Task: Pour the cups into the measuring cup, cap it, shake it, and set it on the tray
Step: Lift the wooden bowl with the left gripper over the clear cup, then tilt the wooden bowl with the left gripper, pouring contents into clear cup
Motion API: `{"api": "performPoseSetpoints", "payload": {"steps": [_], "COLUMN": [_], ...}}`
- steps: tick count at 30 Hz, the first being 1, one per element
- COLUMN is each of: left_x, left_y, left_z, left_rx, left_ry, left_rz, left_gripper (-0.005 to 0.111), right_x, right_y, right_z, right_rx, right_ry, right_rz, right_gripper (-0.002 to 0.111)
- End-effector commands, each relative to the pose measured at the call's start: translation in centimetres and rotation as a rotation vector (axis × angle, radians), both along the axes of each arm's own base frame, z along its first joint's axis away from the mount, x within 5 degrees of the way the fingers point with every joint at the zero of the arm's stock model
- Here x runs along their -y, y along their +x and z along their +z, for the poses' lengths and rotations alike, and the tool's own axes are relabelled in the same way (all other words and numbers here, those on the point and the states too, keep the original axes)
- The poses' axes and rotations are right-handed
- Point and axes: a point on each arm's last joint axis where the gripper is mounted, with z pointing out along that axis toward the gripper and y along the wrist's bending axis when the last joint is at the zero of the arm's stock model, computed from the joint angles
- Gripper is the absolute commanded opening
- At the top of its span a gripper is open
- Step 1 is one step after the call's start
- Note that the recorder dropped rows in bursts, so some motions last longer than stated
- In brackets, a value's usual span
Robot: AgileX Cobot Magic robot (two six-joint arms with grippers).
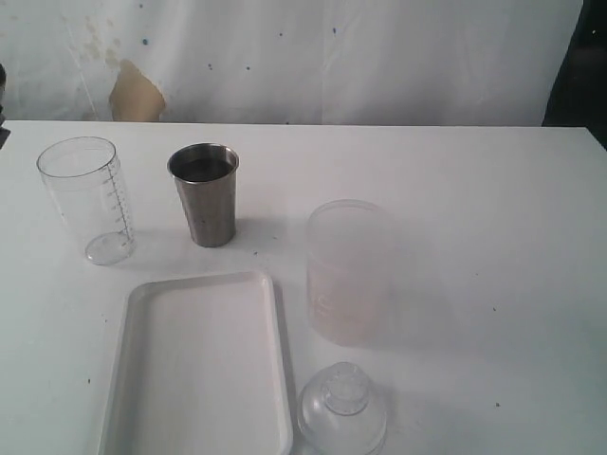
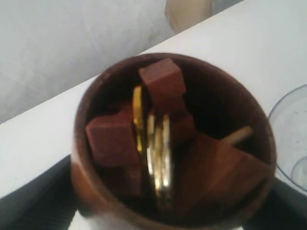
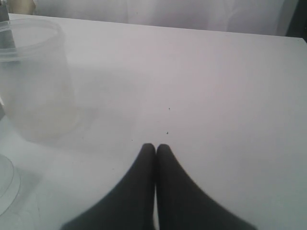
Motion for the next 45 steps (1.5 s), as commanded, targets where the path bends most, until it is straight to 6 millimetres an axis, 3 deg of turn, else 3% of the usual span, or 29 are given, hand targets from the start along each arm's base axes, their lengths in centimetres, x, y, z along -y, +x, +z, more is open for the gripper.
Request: {"api": "performPoseSetpoints", "payload": {"steps": [1,6,12,21,29,45], "left_x": [-0.1,-0.1,2.0,4.1,6.1,5.7], "left_y": [1.0,1.7,2.1,2.6,2.9,2.8], "left_z": [0.5,-0.1,-0.8,-1.3,-1.7,-1.6], "left_rx": [0.011,-0.014,-0.036,-0.028,-0.007,-0.085], "left_ry": [0.063,0.093,0.222,0.497,0.641,0.908], "left_rz": [-0.021,-0.027,-0.112,-0.079,-0.121,-0.158], "left_gripper": [0.000,0.000,0.000,0.000,0.000,0.000], "right_x": [0.0,0.0,0.0,0.0,0.0,0.0], "right_y": [0.0,0.0,0.0,0.0,0.0,0.0], "right_z": [0.0,0.0,0.0,0.0,0.0,0.0], "right_rx": [0.010,0.010,0.010,0.010,0.010,0.010], "right_ry": [0.004,0.004,0.004,0.004,0.004,0.004], "right_rz": [0.003,0.003,0.003,0.003,0.003,0.003], "right_gripper": [0.000,0.000,0.000,0.000,0.000,0.000]}}
